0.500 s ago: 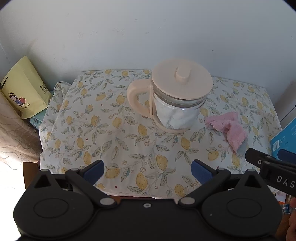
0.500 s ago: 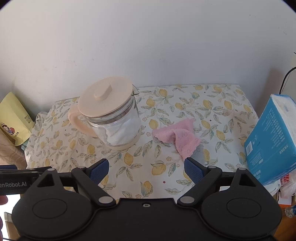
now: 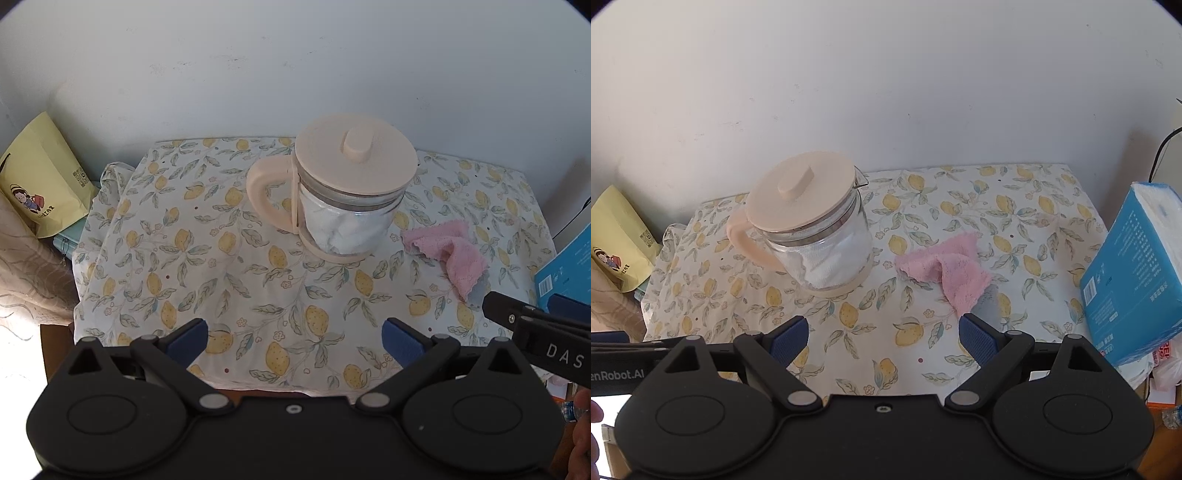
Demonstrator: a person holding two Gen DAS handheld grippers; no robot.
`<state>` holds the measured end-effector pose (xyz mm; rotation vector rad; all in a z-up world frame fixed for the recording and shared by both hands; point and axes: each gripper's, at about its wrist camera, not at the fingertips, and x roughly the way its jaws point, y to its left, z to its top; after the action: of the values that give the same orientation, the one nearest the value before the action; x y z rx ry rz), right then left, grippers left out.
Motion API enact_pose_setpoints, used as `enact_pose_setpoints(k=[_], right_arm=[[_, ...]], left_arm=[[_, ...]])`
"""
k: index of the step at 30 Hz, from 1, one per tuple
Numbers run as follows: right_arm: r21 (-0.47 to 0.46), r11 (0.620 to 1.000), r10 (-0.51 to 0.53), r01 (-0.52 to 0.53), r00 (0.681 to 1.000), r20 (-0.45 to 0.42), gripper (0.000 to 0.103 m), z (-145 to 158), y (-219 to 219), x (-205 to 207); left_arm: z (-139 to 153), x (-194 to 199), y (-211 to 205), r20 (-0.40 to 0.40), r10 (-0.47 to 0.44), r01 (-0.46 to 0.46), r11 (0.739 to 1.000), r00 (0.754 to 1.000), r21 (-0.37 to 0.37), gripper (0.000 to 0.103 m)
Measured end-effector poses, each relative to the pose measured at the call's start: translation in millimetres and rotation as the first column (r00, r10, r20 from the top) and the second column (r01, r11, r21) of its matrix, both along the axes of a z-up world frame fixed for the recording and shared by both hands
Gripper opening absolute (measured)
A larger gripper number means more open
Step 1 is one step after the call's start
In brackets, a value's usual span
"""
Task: Clean container
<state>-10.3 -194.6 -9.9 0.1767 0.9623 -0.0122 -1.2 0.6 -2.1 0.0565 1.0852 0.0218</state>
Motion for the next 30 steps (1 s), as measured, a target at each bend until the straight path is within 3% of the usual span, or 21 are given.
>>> enact_pose_setpoints(k=[30], right_arm=[[0.0,1.0,-0.015,0.015,0.999,0.031,0.092,5.8,-2.3,1.4]], left_arm=[[-1.3,-0.1,8.3,-0.028,0.007,-0.007,1.0,1.0,-0.018,0.103]])
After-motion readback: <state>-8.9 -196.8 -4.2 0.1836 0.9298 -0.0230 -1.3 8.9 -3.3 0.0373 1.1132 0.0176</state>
